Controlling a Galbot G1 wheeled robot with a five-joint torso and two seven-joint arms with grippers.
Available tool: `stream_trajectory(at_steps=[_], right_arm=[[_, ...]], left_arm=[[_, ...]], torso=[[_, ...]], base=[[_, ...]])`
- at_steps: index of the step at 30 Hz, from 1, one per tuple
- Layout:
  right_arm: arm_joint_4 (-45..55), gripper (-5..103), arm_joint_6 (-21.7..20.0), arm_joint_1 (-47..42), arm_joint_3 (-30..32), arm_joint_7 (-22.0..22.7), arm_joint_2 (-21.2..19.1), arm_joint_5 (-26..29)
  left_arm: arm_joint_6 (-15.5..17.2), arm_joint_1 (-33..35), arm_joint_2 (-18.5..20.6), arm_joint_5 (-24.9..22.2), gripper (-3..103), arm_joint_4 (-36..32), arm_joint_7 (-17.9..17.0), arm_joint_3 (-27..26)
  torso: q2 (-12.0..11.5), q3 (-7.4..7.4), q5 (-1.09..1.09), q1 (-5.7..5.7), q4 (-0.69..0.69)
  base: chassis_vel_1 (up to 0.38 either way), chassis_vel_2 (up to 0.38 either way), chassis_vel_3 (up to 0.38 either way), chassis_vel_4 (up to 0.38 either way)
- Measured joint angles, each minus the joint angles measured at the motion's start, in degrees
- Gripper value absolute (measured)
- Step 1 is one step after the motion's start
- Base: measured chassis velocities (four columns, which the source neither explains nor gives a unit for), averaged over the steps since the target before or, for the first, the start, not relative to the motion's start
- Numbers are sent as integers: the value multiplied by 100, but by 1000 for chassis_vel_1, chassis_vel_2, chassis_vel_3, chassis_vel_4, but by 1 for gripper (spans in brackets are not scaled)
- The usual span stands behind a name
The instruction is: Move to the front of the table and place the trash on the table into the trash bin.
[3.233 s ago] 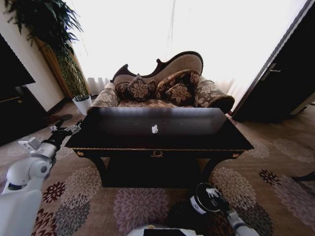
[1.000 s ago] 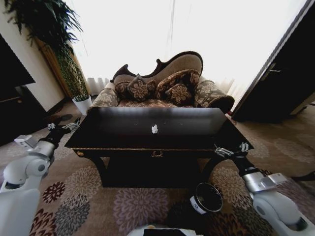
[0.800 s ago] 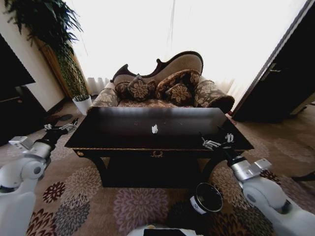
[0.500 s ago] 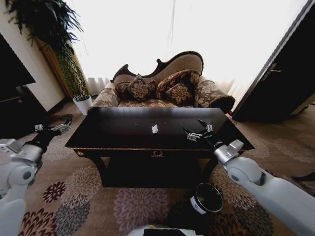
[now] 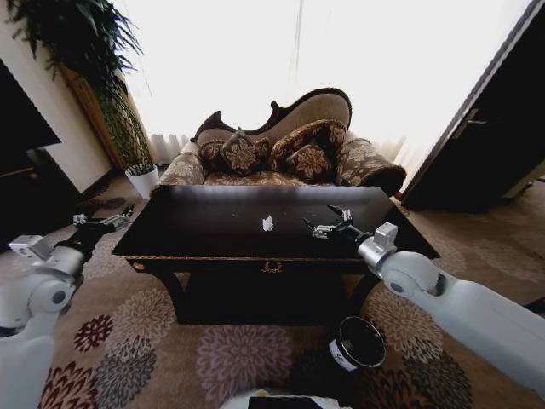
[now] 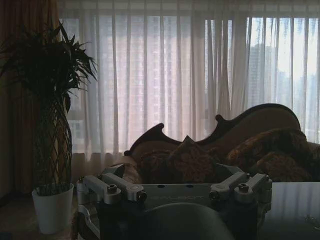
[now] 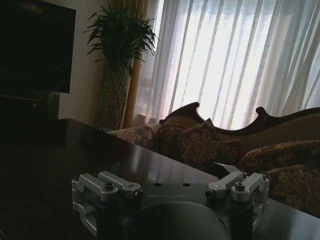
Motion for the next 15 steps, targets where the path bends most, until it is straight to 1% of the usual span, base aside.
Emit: stream_trajectory(at_steps=[1, 3, 4, 6, 7, 9, 10, 11, 13, 14, 15], right_arm=[[0, 100, 0, 0, 0, 0, 0, 0], [27, 100, -75, 399, -356, -39, 9, 39], [42, 100, -141, 685, -640, -58, 42, 62], [59, 100, -248, 1080, -1010, -63, 112, 107], [59, 100, -248, 1080, -1010, -63, 112, 107], [42, 100, -429, 1759, -1605, -48, 235, 141], [26, 100, -494, 1983, -1783, -27, 272, 152], [26, 100, -494, 1983, -1783, -27, 272, 152], [-22, 100, -731, 2554, -2282, 29, 411, 254], [-46, 100, -885, 2853, -2541, 40, 537, 352], [-78, 100, -1031, 3096, -2751, 42, 644, 427]], left_arm=[[0, 0, 0, 0, 100, 0, 0, 0], [6, -6, 0, 9, 100, -8, 0, 29], [11, -7, 0, 14, 100, -14, 0, 44], [13, -6, -2, 22, 100, -22, 0, 57], [13, -6, -2, 22, 100, -22, 0, 57], [15, 3, -13, 28, 100, -26, -1, 58], [15, 7, -19, 30, 100, -28, -1, 57], [15, 7, -19, 30, 100, -28, -1, 57], [15, 16, -42, 40, 100, -30, -2, 57], [15, 20, -62, 49, 100, -32, -2, 56], [15, 22, -83, 59, 100, -33, -2, 56]], torso=[[0, 0, 0, 0, 0], [0, 0, 0, 0, 2], [0, 0, 1, 0, 1], [0, 0, 1, 0, 1], [0, 0, 1, 0, 1], [0, 0, 2, 0, 1], [0, 0, 0, 0, 2], [0, 0, 0, 0, 2], [0, 0, -2, 0, 2], [0, 1, 1, 0, 2], [1, 0, 0, 0, 2]], base=[[0, 0, 0, 0], [0, 0, 0, 0], [0, 0, 0, 0], [0, 0, 0, 0], [0, 0, 0, 0], [0, 0, 0, 0], [0, 0, 0, 0], [0, 0, 0, 0], [0, 0, 0, 0], [0, 0, 0, 0], [0, 0, 0, 0]])
